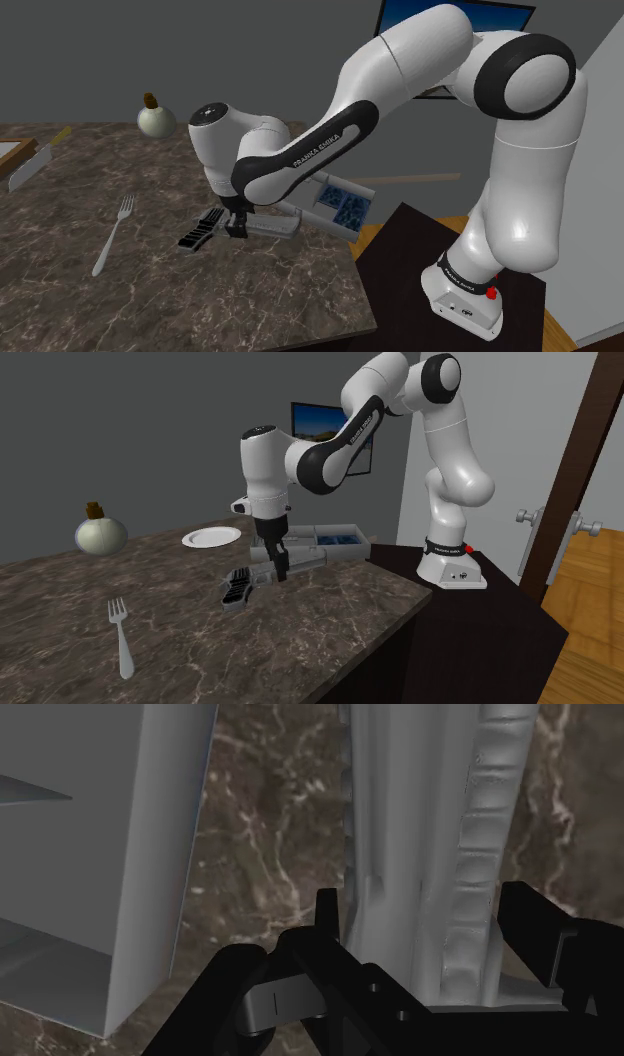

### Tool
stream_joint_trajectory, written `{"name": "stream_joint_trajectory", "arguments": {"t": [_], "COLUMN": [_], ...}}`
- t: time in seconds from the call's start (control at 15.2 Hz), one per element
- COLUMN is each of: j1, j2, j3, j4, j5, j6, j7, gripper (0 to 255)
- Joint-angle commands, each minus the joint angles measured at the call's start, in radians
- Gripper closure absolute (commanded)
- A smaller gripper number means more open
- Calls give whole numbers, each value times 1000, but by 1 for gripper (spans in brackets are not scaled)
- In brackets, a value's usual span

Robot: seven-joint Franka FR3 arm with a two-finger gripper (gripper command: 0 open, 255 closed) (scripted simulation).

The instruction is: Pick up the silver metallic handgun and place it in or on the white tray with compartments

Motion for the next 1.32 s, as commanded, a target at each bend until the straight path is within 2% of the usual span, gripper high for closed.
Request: {"name": "stream_joint_trajectory", "arguments": {"t": [0.0,1.19,1.25], "j1": [-1,-14,-31], "j2": [-12,-116,-146], "j3": [4,25,21], "j4": [11,118,80], "j5": [8,69,79], "j6": [-21,-219,-206], "j7": [-6,-60,-81], "gripper": [255,255,255]}}
